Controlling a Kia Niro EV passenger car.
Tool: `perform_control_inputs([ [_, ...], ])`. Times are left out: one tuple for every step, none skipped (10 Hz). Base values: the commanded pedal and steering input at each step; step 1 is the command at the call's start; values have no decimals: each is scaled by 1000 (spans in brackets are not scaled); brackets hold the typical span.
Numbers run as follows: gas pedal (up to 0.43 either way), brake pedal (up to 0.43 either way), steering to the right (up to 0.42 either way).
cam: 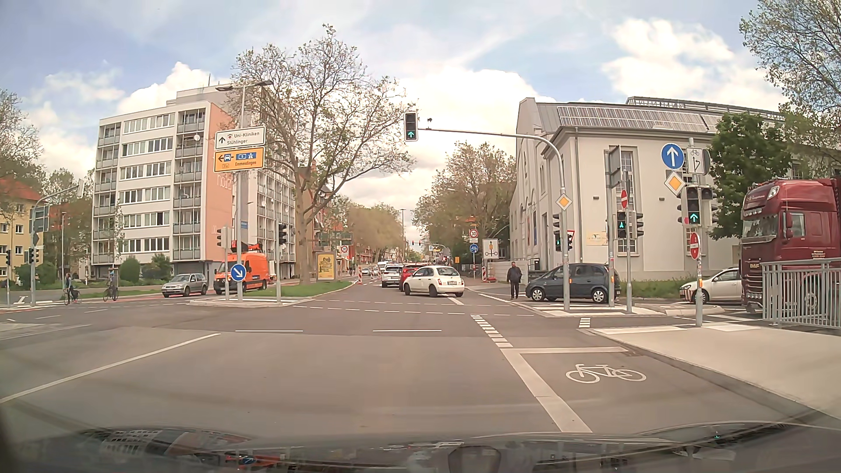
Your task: Follow the waypoints while adhering to traffic rules and regulations
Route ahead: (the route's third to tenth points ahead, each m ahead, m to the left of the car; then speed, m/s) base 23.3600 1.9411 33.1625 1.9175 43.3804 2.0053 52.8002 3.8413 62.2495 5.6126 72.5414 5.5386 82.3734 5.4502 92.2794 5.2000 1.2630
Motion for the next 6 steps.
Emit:
perform_control_inputs([
  [370,0,-1],
  [370,0,-1],
  [370,0,-1],
  [370,0,-1],
  [370,0,-1],
  [358,0,-1],
])
